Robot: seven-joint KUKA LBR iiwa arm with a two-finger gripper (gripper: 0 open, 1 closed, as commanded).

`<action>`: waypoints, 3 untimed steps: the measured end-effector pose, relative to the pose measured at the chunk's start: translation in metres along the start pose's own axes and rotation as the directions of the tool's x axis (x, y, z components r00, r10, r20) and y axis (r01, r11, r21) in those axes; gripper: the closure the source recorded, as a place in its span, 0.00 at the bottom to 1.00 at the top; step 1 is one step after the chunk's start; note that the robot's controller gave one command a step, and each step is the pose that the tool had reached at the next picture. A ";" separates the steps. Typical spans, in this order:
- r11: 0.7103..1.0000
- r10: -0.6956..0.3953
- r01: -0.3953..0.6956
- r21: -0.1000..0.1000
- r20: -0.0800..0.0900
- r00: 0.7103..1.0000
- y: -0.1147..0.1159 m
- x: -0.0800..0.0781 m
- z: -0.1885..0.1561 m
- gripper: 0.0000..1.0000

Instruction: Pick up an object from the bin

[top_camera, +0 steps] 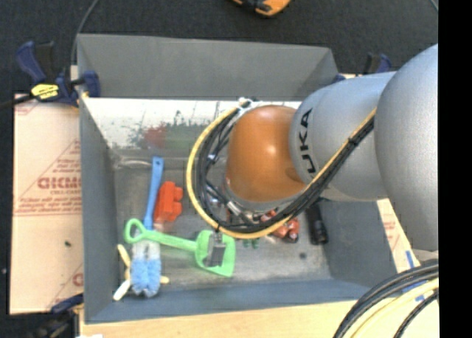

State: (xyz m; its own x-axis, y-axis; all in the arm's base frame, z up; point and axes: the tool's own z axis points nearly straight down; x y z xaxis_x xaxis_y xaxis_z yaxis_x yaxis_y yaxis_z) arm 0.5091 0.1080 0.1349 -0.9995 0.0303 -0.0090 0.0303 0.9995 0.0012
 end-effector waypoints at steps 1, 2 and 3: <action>0.967 0.256 -0.256 0.001 -0.008 0.967 -0.007 0.012 0.035 0.00; 0.974 0.225 -0.225 -0.003 0.005 0.974 -0.011 0.011 0.065 0.00; 0.930 0.367 -0.367 -0.002 -0.002 0.930 -0.005 -0.003 0.064 1.00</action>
Offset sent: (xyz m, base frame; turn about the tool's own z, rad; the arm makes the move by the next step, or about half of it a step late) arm -0.0110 -0.0093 -0.0649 0.2261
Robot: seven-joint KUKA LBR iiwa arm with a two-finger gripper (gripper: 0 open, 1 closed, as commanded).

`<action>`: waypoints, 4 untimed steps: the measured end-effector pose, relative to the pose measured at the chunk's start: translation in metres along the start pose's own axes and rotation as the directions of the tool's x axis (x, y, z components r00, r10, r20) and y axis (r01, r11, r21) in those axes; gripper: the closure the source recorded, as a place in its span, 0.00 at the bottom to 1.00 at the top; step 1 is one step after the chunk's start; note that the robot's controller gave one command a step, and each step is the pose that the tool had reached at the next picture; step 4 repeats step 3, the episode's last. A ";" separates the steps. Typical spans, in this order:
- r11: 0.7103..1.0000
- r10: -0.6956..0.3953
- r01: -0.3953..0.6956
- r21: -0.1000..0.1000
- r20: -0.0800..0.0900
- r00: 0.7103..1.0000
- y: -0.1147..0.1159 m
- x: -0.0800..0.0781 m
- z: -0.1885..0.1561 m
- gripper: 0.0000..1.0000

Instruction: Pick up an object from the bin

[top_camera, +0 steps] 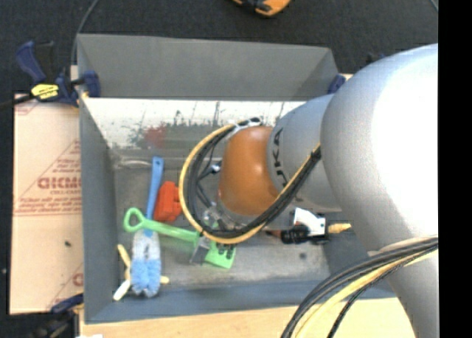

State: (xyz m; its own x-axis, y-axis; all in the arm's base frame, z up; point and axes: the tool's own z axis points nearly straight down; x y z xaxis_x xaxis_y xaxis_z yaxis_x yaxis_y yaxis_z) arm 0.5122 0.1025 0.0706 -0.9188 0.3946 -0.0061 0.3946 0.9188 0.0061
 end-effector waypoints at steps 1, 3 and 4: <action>1.000 0.001 -0.001 0.000 0.000 1.000 0.000 0.000 0.000 1.00; 1.000 0.000 0.000 0.002 -0.003 1.000 -0.001 0.000 -0.028 1.00; 1.000 0.000 0.000 0.002 -0.003 1.000 -0.001 0.000 -0.028 1.00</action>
Offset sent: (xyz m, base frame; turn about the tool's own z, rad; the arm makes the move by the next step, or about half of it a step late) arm 0.0001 0.0001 0.0168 0.0004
